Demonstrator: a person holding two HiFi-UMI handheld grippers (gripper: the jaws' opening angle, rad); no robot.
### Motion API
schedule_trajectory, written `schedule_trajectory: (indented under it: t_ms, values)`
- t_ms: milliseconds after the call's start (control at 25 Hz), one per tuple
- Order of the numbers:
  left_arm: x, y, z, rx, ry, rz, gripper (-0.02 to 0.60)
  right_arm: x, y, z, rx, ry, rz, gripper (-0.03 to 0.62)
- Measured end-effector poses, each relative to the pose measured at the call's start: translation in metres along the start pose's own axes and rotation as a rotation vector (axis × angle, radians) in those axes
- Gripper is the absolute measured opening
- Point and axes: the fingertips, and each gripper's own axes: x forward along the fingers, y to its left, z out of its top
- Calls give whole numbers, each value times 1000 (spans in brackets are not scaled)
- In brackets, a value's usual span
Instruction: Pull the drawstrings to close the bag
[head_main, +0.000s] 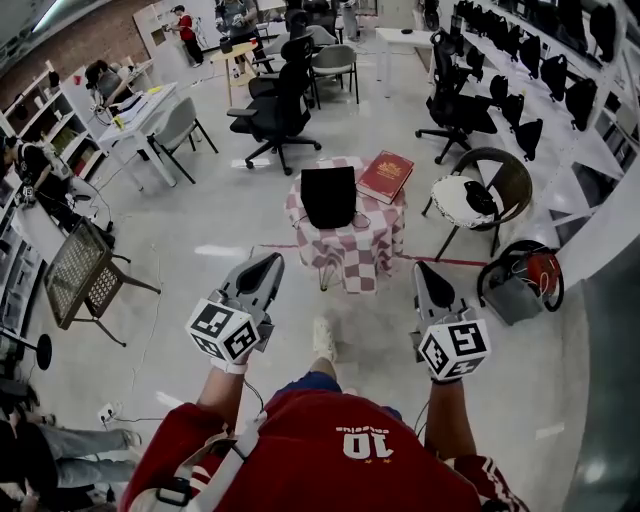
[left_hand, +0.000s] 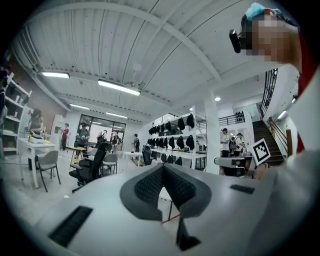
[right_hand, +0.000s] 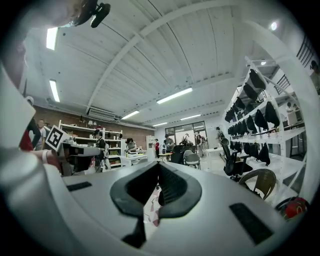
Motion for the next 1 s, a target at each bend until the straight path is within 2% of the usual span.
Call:
schedule_trajectory:
  t_ms: [360, 600, 1000]
  values:
    - [3, 12, -10, 0, 23, 19, 6, 17, 0, -15, 31, 33, 37, 16]
    - [6, 30, -17, -24, 28, 47, 6, 34, 1, -21, 29, 57, 53, 15]
    - [33, 73, -18, -20, 41, 68, 6, 84, -9, -24, 41, 78, 62, 16]
